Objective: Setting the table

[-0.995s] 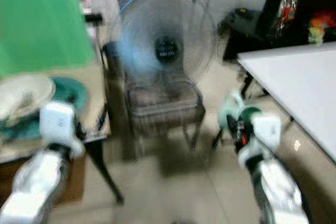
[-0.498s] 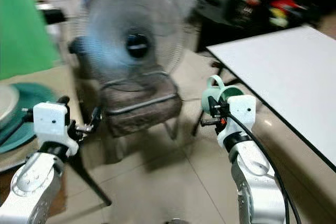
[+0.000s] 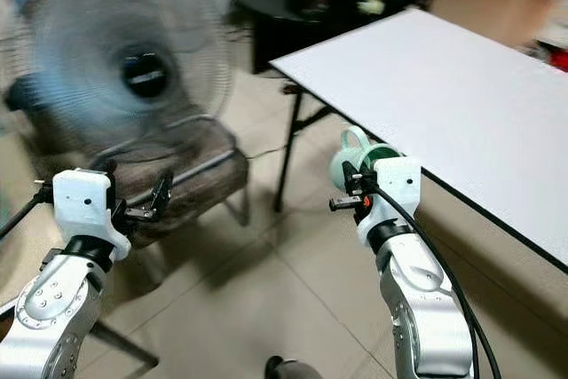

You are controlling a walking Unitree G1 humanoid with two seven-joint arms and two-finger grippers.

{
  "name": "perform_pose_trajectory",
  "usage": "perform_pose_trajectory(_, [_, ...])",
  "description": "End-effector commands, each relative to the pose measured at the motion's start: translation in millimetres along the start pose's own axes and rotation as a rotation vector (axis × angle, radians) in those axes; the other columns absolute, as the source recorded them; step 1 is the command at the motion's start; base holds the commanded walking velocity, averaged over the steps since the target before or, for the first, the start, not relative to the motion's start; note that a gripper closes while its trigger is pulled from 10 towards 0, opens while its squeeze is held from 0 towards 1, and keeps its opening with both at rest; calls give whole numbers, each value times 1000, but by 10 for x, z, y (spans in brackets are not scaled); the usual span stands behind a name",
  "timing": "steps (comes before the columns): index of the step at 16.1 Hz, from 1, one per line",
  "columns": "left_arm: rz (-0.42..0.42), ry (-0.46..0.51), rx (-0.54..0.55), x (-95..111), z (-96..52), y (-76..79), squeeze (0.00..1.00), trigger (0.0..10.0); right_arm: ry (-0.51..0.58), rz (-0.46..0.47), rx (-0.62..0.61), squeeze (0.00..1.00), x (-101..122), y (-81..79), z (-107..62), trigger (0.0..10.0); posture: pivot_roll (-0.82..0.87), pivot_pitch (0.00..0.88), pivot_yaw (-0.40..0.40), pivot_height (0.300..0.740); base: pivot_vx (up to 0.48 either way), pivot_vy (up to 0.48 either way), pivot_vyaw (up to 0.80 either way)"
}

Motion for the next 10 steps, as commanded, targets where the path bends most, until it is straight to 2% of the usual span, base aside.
perform_pose_trajectory(1, [-1, 6, 2, 36, -2, 1, 0, 10000, 10, -3, -1, 0, 44, 1, 3, 10000, 37, 0, -44, 740, 0, 0, -788])
perform_pose_trajectory(3, [4, 2, 10, 11, 2, -6, 0, 10000, 0, -14, 3, 0, 42, -17, 32, 10000, 22, 0, -42, 740, 0, 0, -784])
perform_pose_trajectory(4, [-16, -7, 30, 2, 1, -31, 0, 10000, -3, -18, 17, 0, 64, -36, 30, 10000, 21, 0, -47, 740, 0, 0, 0])
perform_pose_trajectory(10, [-18, 18, -7, 71, -5, 11, 0, 10000, -4, -19, 52, 0, 90, -82, 55, 10000, 43, 0, -60, 740, 291, 0, 0])
Point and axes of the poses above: a point about 5 cm out from each wrist's last joint towards the gripper, its own z axis pointing out of the wrist towards the gripper, its own x axis along the axis of the wrist's last joint, y = z × x, the point moved 4 cm from there along z, pointing out of the wrist towards the gripper, and after that the axes turned 11 degrees about z, right-handed, at the moved point
